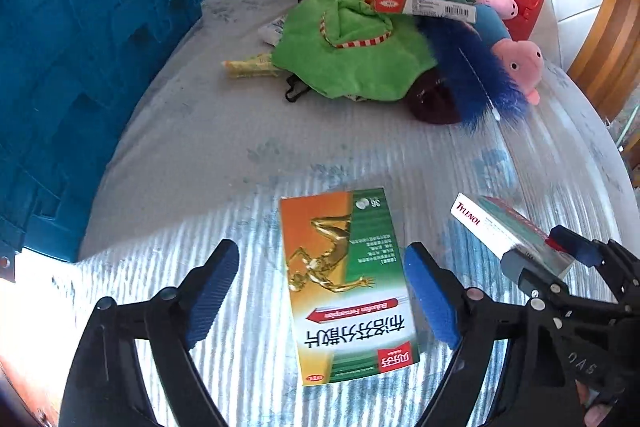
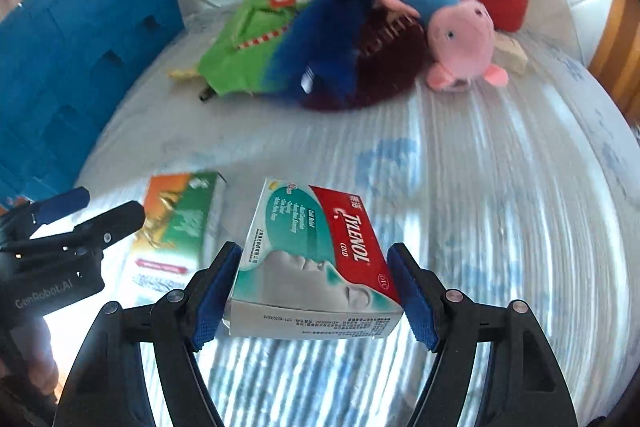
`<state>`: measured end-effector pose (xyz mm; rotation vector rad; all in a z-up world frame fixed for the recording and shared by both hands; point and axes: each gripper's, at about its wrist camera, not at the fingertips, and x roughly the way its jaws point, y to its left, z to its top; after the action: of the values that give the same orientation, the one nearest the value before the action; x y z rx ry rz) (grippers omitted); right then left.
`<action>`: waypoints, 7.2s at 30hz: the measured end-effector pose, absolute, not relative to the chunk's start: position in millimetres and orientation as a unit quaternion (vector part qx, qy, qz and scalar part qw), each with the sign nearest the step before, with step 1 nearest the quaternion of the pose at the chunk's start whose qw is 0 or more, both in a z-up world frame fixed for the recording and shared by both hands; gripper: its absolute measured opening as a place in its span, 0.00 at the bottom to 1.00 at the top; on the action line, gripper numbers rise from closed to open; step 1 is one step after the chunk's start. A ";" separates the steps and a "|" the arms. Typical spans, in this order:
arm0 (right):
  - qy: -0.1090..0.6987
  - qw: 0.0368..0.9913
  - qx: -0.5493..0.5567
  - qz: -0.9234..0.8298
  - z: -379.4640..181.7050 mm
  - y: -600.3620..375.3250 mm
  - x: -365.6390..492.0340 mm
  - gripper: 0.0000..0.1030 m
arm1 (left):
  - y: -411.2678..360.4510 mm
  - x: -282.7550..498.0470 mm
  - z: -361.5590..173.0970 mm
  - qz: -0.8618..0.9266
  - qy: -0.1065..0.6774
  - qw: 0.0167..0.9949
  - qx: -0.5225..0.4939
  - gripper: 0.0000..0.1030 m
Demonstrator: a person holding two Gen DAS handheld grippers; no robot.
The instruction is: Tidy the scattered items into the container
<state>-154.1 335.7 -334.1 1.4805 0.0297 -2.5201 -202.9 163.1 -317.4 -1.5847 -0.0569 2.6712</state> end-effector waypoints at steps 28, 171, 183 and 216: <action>0.047 0.138 0.481 -0.865 -328.5 368.9 -161.9 0.69 | 214.5 -168.9 -314.4 0.877 -0.009 -0.037 -0.480 0.84; -0.001 0.108 0.594 -0.797 -333.3 454.0 -494.9 0.99 | 240.1 -478.5 -233.4 0.860 0.046 0.089 -0.500 1.00; 0.019 0.052 0.446 -0.893 -221.1 453.9 -491.1 0.99 | 179.1 -493.3 -144.9 0.917 0.034 -0.031 -0.396 1.00; 0.012 0.126 0.570 -0.812 -269.0 456.1 -484.7 1.00 | 180.5 -443.7 -212.8 0.870 0.061 0.048 -0.486 1.00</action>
<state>-484.7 456.1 -269.0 1.6593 0.0351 -2.3657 -443.7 180.5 -212.8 -1.4816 0.1875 2.6538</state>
